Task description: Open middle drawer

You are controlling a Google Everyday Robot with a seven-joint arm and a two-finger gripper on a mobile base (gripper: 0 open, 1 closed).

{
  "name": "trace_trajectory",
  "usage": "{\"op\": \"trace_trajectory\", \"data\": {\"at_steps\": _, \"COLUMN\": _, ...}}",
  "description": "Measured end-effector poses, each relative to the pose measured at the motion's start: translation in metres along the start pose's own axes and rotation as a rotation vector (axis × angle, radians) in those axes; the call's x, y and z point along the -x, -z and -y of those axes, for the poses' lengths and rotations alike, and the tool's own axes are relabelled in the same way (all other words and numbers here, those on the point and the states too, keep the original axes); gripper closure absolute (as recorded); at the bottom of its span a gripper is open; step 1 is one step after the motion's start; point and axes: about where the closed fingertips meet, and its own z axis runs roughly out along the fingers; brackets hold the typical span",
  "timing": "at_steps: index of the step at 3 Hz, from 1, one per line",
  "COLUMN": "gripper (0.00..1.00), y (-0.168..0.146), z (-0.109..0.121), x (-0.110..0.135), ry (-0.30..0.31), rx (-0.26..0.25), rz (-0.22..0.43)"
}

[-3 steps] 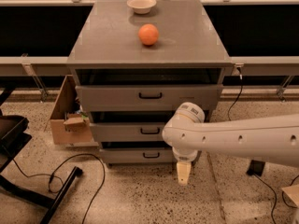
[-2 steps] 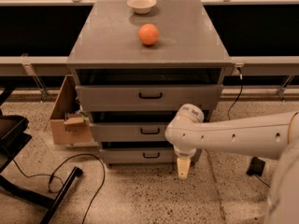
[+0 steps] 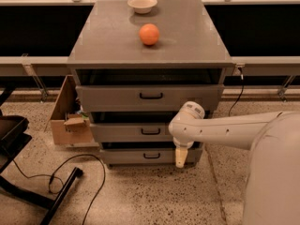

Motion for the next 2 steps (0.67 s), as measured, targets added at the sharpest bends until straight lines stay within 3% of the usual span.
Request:
{"op": "trace_trajectory", "data": {"at_steps": 1, "gripper": 0.0, "y": -0.014, "z": 0.025, "x": 0.007, "ry": -0.01, "rx": -0.019, "rz": 0.056}}
{"op": "trace_trajectory", "data": {"at_steps": 2, "gripper": 0.0, "y": -0.022, "z": 0.047, "x": 0.018, "ry": 0.014, "rx": 0.007, "rz": 0.111}}
